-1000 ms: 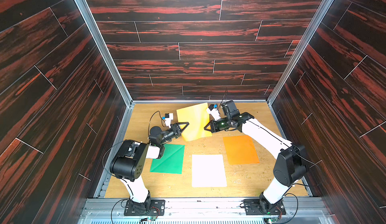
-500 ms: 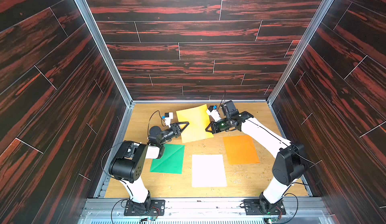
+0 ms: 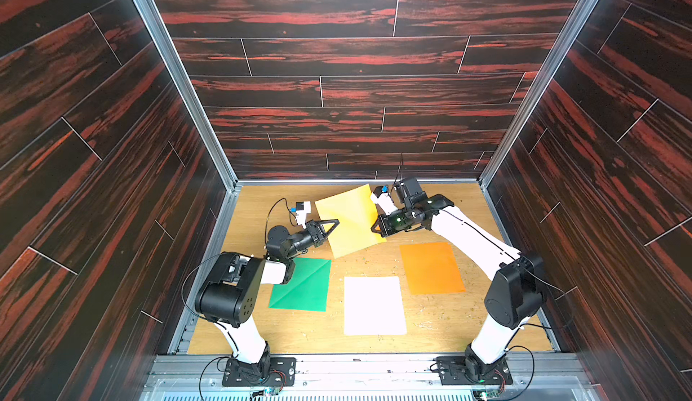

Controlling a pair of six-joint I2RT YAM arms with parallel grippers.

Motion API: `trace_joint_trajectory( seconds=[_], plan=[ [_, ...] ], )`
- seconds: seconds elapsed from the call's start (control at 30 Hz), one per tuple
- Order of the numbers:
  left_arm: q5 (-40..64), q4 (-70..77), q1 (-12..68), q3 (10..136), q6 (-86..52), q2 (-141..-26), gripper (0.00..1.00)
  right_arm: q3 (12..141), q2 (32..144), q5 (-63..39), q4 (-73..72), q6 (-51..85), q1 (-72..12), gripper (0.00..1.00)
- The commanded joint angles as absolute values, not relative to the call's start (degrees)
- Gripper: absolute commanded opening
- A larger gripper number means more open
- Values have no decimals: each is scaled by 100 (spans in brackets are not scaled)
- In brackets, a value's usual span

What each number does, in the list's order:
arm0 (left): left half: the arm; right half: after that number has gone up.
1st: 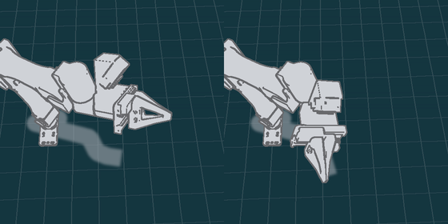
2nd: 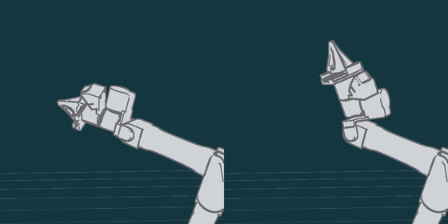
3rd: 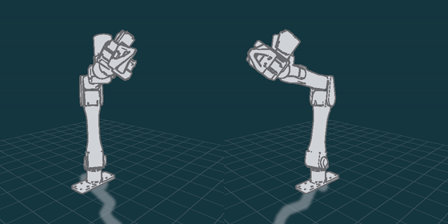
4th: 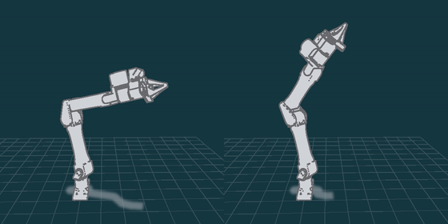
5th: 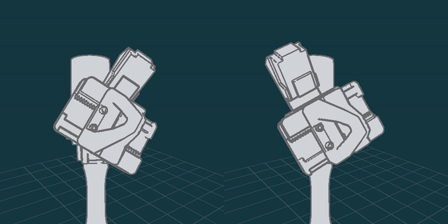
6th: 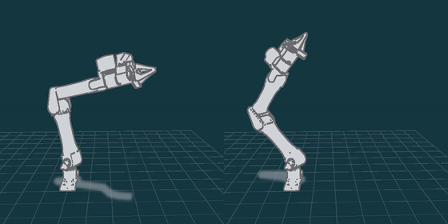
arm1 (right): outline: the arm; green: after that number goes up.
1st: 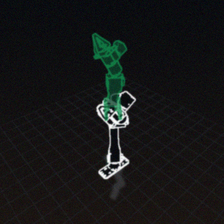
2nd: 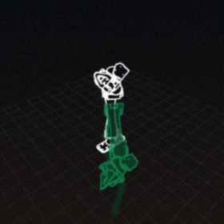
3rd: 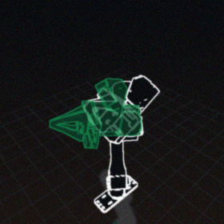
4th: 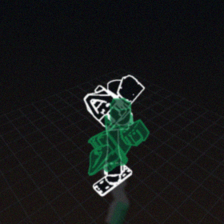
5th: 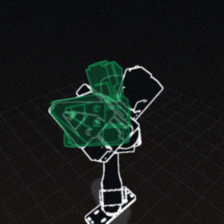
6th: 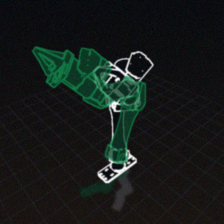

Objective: Sort the scattered colored papers by color
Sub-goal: Adjust the colored paper, then place the colored paper.

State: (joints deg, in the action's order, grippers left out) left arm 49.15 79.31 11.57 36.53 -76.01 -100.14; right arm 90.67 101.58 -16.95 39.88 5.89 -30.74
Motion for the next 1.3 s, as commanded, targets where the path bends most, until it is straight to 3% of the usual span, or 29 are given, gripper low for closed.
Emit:
trace_joint_trajectory(
  seconds=[0.0,0.13,0.17,0.2,0.23,0.53,0.83,1.1,1.27],
  plan=[
    [5009,8086,1160,3595,-7513,-9997,0,9239,10257,-1663,4106,475,-3085,1],
    [5001,8086,1170,3595,-7494,-10002,0,9204,10100,-1537,3927,545,-3085,36],
    [4988,8084,1171,3595,-7493,-10001,0,9136,9977,-1483,3799,582,-3085,55],
    [4983,8077,1169,3610,-7496,-10002,0,9037,9814,-1383,3611,646,-3085,83],
    [4977,8082,1169,3625,-7506,-10144,0,8944,9630,-1244,3423,729,-3085,98],
    [4765,7540,1310,4142,-7540,-10237,0,7907,7888,796,2481,1400,-3086,98],
    [3417,1979,2391,6334,-4693,-9991,0,6640,5900,2171,2221,1903,-3076,98],
    [2956,1322,3279,8575,-4983,-11544,0,6072,4721,3195,2434,2169,-3067,98],
    [2866,1134,3817,9971,-5349,-12714,0,5851,3966,3332,2237,2202,-3067,98]
  ],
)
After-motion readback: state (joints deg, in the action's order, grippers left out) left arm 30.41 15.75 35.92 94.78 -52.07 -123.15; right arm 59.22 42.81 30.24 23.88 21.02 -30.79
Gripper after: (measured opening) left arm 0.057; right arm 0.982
